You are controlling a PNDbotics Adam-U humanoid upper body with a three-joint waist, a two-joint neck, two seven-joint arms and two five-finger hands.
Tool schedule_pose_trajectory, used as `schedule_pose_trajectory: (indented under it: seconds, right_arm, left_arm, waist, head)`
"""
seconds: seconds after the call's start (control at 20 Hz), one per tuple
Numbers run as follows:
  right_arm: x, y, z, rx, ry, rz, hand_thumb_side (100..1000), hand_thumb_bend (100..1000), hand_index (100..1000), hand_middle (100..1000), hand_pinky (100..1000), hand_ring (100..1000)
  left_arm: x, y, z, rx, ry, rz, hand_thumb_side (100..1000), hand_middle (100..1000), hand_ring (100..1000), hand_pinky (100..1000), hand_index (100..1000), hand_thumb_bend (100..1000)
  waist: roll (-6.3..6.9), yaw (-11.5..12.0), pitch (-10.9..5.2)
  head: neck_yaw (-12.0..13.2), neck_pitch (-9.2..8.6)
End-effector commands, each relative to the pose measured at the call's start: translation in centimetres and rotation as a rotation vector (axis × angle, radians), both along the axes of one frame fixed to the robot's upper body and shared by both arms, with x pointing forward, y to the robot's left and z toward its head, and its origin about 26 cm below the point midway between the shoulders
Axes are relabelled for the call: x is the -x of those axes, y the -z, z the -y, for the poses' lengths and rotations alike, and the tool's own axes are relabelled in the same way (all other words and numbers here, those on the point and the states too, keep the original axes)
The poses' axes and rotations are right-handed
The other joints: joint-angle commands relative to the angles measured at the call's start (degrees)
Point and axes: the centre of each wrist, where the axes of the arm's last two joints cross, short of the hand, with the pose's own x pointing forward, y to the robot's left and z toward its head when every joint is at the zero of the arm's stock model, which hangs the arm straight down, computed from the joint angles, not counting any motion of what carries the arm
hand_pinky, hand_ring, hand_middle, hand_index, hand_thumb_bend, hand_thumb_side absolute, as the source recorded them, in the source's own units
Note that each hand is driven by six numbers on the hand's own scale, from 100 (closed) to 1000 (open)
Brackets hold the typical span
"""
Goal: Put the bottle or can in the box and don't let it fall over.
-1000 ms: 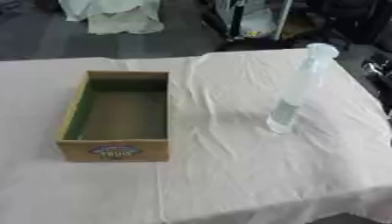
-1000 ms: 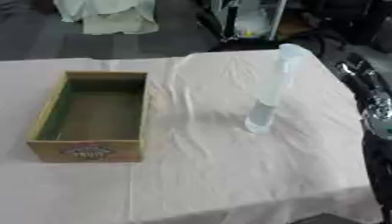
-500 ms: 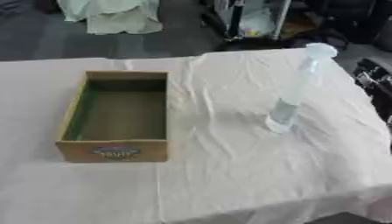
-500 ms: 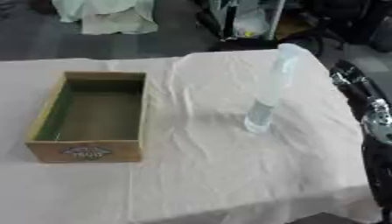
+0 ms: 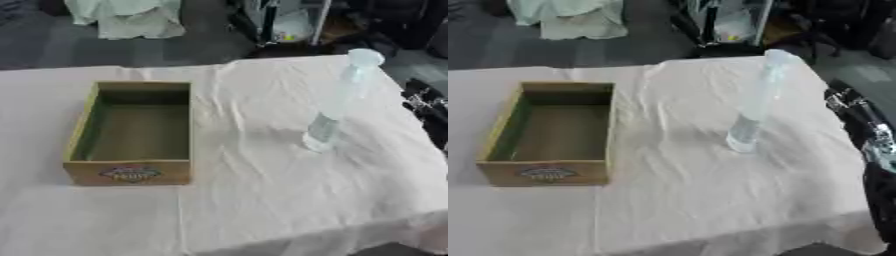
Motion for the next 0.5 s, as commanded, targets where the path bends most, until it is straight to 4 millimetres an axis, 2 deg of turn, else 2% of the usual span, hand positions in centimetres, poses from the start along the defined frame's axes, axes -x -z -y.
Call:
schedule_pose_trajectory:
  seconds: [0.05,0.5]
  right_arm:
    - [0.25,-1.98,1.52,0.056,-0.016,0.023,470,100,1000,1000,1000,1000]
    - [-0.29,-2.68,1.20,0.165,-0.113,0.004,470,100,1000,1000,1000,1000]
  left_arm:
    - [0.00,-0.81,-0.59,-0.033,-0.009,0.022,792,1000,1000,1000,771,100]
    - [0.01,-0.78,-0.59,-0.034,-0.008,0.021,793,1000,1000,1000,771,100]
  waist:
    - [0.09,-0.07,-0.32]
    - [0.08,-0.06,-0.26]
  head:
    - [-0.08,0.27]
    - [-0.19,0.33]
